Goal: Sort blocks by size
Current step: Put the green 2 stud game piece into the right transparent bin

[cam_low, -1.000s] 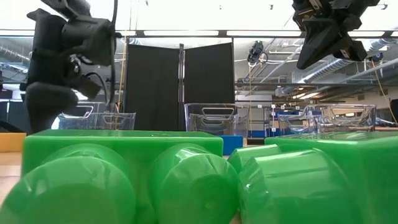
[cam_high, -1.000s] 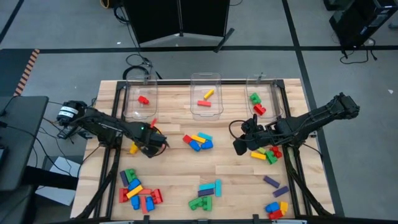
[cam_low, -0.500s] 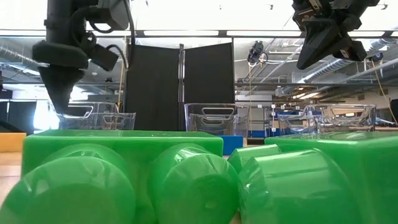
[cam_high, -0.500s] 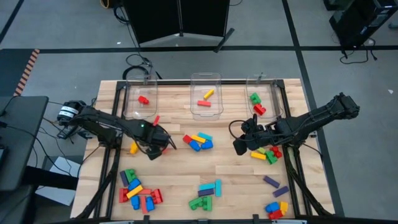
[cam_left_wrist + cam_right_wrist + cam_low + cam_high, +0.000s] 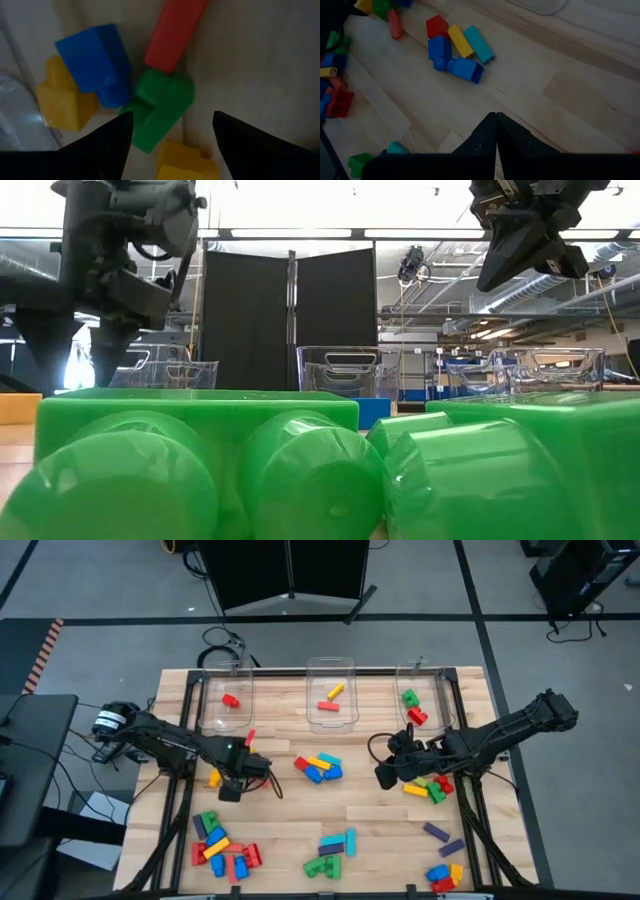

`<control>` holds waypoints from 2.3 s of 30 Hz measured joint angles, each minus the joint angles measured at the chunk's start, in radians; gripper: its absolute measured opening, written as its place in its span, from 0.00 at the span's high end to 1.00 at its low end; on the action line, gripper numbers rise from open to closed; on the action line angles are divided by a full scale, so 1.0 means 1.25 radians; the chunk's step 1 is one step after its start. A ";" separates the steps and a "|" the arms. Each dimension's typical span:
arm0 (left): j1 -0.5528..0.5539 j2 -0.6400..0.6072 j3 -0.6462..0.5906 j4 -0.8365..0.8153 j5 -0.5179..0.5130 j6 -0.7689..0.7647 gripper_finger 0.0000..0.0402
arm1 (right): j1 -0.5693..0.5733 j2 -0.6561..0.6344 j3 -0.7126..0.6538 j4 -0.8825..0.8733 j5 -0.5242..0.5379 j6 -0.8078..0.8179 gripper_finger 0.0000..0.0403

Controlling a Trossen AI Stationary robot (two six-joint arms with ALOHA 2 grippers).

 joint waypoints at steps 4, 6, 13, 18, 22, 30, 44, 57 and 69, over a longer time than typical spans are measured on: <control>0.000 0.000 -0.030 0.042 -0.005 0.023 0.30 | 0.000 0.000 0.000 0.000 0.004 0.000 0.96; 0.000 0.000 -0.048 0.068 -0.002 0.025 0.30 | 0.000 0.000 0.000 0.000 0.006 -0.004 0.96; 0.000 0.010 -0.052 0.068 0.021 0.022 0.33 | 0.000 0.000 0.000 -0.001 0.008 -0.006 0.95; 0.000 0.010 -0.052 0.072 0.045 0.022 0.44 | 0.000 0.000 0.000 0.000 0.009 -0.006 0.96; 0.000 0.010 -0.051 0.070 0.051 0.022 0.56 | 0.000 0.000 0.000 0.000 0.009 -0.006 0.95; 0.000 0.007 -0.043 0.069 0.041 0.018 0.69 | 0.000 0.000 0.000 0.002 0.010 -0.006 0.95; 0.000 0.012 0.055 0.016 0.047 -0.028 0.70 | 0.000 0.000 0.000 0.007 0.010 -0.044 0.95; 0.000 0.011 0.105 -0.073 0.045 -0.073 0.69 | -0.021 0.000 0.000 0.013 0.009 -0.139 0.95; 0.000 0.011 0.102 -0.118 0.051 -0.156 0.42 | -0.021 0.000 0.000 0.057 0.008 -0.176 0.95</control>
